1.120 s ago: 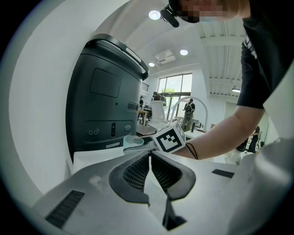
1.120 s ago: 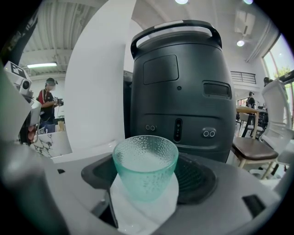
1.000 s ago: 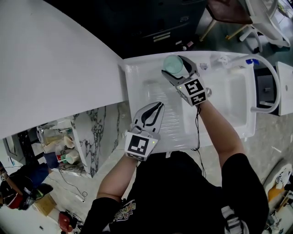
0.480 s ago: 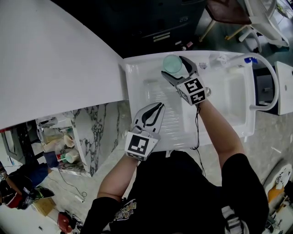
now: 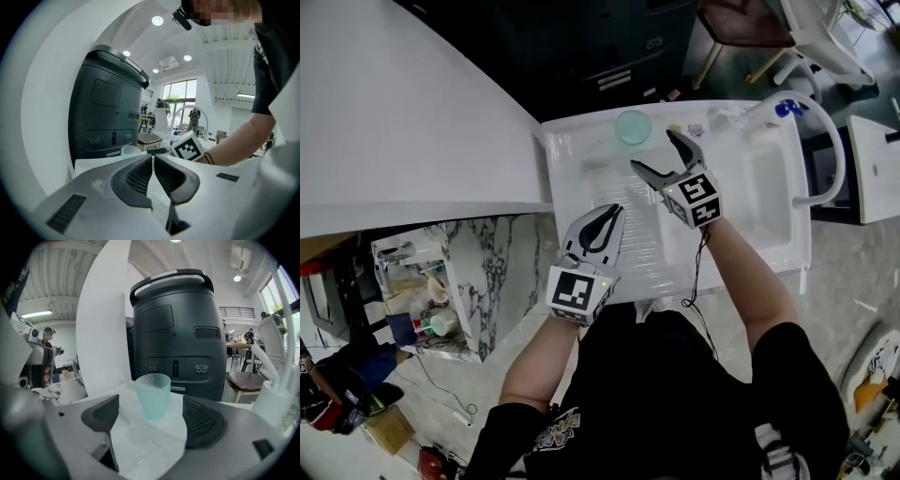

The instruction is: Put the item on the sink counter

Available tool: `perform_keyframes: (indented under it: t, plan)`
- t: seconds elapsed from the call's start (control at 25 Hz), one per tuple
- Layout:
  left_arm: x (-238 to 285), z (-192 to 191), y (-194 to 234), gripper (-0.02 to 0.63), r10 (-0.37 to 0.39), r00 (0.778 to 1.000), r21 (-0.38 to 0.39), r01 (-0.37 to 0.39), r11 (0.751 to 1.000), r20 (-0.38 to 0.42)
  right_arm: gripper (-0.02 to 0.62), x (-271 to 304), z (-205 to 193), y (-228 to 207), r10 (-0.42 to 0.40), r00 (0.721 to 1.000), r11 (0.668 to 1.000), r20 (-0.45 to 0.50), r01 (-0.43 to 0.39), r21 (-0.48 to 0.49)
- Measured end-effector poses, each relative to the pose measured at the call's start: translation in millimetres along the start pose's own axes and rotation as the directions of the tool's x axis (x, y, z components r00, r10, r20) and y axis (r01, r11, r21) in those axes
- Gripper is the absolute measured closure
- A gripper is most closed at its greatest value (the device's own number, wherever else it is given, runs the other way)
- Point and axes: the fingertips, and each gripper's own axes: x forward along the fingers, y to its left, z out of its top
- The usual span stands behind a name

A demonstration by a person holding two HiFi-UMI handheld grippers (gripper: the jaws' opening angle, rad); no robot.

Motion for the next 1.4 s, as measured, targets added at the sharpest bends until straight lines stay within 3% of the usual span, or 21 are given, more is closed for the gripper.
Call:
perform_keyframes:
  t: [0.44, 0.52, 0.76, 1.12, 1.4]
  plan:
    - [-28, 15, -43, 0.58, 0.038, 0.999, 0.006, -0.038, 0.999, 0.035, 0.164, -93, 25, 39, 0.039, 0.993, 0.999, 0.11, -0.038, -0.006]
    - [-35, 17, -55, 0.58, 0.04, 0.998, 0.001, -0.04, 0.999, 0.042, 0.31, -114, 29, 46, 0.032, 0.99, 0.999, 0.137, -0.032, -0.004]
    - [-56, 23, -91, 0.58, 0.042, 0.996, 0.018, -0.044, 0.999, 0.075, 0.533, -175, 48, 71, 0.037, 0.976, 0.999, 0.213, -0.03, -0.038]
    - [-92, 28, -146, 0.58, 0.07, 0.991, 0.024, -0.073, 0.997, 0.115, 0.541, -259, 64, 116, 0.045, 0.962, 0.997, 0.269, -0.027, -0.071]
    - [-124, 11, -178, 0.58, 0.109, 0.988, 0.016, -0.111, 0.994, 0.108, 0.541, -303, 48, 144, 0.061, 0.962, 0.997, 0.265, -0.046, -0.064]
